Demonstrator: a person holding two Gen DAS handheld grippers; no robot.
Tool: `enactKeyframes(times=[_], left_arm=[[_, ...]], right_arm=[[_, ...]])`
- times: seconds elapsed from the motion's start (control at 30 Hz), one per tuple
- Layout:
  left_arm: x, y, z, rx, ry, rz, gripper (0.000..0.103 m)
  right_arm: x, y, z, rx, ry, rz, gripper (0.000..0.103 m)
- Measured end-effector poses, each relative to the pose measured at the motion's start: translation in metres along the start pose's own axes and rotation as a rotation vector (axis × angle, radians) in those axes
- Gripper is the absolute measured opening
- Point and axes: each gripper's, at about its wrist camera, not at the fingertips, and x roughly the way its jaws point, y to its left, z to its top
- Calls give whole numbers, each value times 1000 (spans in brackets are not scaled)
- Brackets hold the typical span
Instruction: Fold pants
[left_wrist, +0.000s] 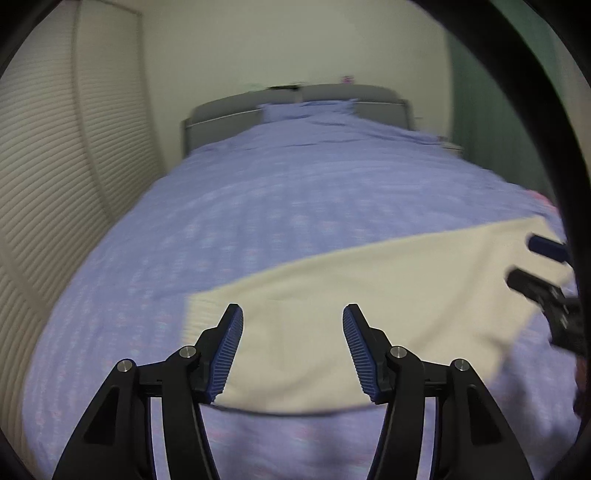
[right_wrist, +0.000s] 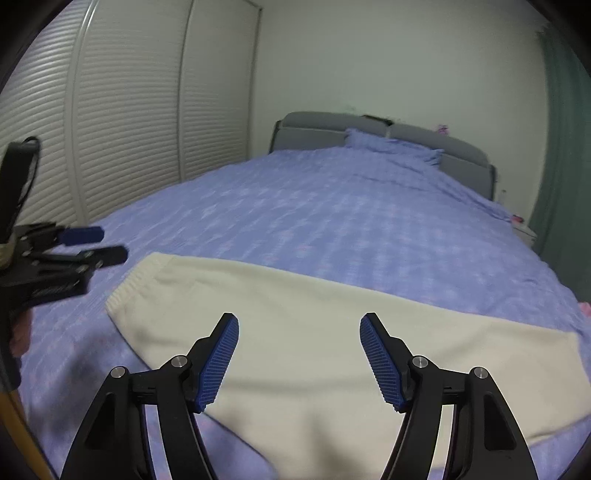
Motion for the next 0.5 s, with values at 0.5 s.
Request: enactKeyframes(times=[0.5], left_arm=[[-27, -226, 8, 117, -41, -250, 68]], right_arm=[[-122, -206, -63, 127, -31, -253, 69]])
